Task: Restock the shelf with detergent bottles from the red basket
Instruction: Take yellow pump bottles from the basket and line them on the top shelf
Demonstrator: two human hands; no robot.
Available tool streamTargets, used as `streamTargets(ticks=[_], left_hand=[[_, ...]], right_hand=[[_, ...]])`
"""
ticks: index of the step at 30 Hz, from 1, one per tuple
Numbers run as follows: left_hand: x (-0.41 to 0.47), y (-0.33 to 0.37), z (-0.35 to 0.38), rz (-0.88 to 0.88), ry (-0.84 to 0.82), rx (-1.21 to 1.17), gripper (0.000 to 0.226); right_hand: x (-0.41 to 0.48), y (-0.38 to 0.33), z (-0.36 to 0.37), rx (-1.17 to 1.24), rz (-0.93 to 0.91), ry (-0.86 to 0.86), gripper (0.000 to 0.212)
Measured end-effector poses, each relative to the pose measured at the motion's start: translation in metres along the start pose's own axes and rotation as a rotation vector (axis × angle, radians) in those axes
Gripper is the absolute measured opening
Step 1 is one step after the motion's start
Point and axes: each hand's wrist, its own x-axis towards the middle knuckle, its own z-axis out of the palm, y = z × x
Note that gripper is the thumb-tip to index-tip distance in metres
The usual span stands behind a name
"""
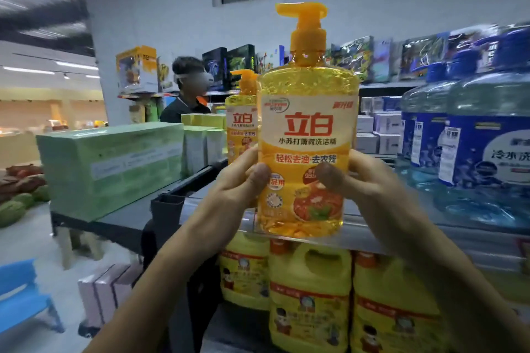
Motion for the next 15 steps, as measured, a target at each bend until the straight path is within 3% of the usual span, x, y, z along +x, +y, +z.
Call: streamTargets(ticks=[5,8,15], left_hand=[[0.055,-0.018,-0.028,0.063,-0.096,-0.017,0.045],[0.08,-0.032,-0.04,0.032,-0.16,-0.035,0.042],[0.11,-0.064,-0.063,-0.11,-0.329,-0.05,0.039]], right_hand=[[0.043,0.006,0.001,-0.035,-0.008,0.091,0.046],[0.059,0.012,-0.001,-0.029,0.037,0.109,0.034],[0.086,0.042,-0.004,-0.034,0.227,0.141,0.038]])
